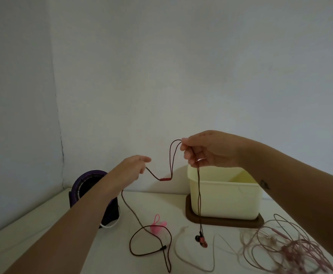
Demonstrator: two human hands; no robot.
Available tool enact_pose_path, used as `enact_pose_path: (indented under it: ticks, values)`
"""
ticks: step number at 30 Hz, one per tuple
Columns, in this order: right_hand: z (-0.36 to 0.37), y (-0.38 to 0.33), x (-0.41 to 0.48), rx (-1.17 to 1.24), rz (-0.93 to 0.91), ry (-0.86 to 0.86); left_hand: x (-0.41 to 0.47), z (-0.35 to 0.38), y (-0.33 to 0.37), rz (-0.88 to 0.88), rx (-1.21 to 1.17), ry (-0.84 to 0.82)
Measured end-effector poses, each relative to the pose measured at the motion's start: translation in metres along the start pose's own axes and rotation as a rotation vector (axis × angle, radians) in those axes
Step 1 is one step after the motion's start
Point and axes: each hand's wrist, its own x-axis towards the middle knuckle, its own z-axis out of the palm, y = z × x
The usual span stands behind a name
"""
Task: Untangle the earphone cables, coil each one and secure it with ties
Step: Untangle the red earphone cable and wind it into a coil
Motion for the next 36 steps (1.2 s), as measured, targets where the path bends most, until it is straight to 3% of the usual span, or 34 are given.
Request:
enact_pose_path:
  ticks: [3,6,7,9,12,14,19,22,28,33,36]
  values:
    - [0.004,0.001,0.0,0.067,0.003,0.027,0.0,0.007,-0.007,0.017,0.073,-0.039]
    - [0.009,0.005,0.001,0.175,-0.015,0.053,-0.019,0.01,0.005,0.256,-0.024,0.327]
    - [0.011,0.006,0.001,0.201,-0.023,0.048,-0.025,0.01,0.01,0.315,-0.091,0.366]
    - [0.016,0.007,0.0,0.211,-0.041,0.032,-0.037,0.012,0.019,0.289,-0.226,0.163]
    - [0.021,0.005,-0.004,0.19,-0.067,0.001,-0.048,0.019,0.021,-0.034,-0.245,-0.422]
    - [0.021,0.004,-0.007,0.167,-0.081,-0.026,-0.044,0.028,0.01,-0.163,-0.265,-0.568]
    - [0.017,0.006,-0.018,-0.001,-0.076,-0.155,-0.031,0.041,0.006,-0.283,-0.895,-0.379]
    - [0.014,0.011,-0.025,-0.207,-0.051,-0.24,-0.031,0.04,0.021,-0.229,-1.077,-0.294]
    - [0.007,0.006,-0.033,-0.546,-0.012,-0.261,-0.035,0.033,0.044,-0.123,-1.179,-0.394]
    - [0.008,0.004,-0.036,-0.74,0.033,-0.289,-0.038,0.034,0.055,-0.059,-1.027,-0.359]
    - [0.0,0.001,-0.034,-0.81,-0.148,0.057,-0.043,0.033,0.06,-0.018,-0.86,-0.417]
